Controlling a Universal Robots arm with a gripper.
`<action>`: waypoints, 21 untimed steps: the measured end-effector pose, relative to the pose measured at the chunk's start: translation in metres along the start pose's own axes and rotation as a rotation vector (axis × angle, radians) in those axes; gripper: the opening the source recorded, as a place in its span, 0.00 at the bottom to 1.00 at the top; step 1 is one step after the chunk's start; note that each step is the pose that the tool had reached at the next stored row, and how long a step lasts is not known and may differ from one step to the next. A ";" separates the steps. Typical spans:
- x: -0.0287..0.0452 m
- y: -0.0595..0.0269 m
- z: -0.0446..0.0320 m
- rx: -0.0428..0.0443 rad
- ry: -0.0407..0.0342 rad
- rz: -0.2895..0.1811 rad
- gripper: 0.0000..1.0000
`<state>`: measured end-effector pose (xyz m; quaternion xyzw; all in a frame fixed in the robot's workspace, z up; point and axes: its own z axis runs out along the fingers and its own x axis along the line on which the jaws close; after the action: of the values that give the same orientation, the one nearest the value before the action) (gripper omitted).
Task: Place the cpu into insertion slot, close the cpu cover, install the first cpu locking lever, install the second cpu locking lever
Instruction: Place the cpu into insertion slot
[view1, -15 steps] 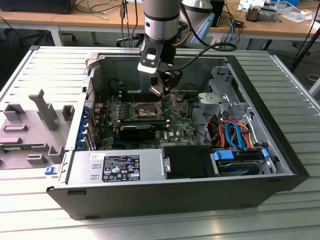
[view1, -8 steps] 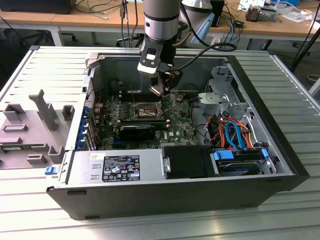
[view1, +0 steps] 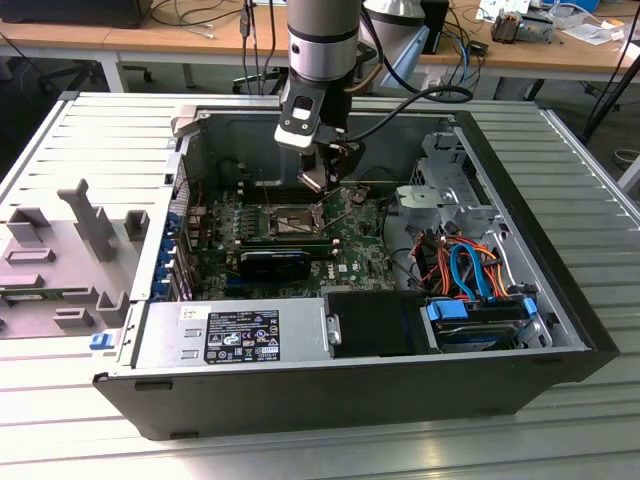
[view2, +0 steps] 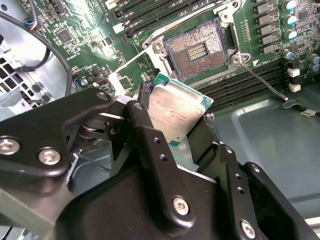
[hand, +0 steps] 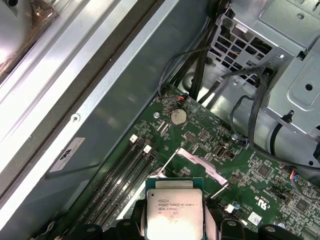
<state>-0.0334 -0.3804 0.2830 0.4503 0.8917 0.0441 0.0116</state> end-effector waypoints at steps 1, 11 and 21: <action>0.0000 0.0000 0.0000 0.0000 -0.0001 0.001 0.55; 0.0000 0.0000 0.0002 -0.0001 -0.0007 0.007 0.55; 0.0000 0.0000 0.0005 -0.0003 -0.0014 0.015 0.55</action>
<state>-0.0334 -0.3804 0.2825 0.4570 0.8883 0.0440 0.0119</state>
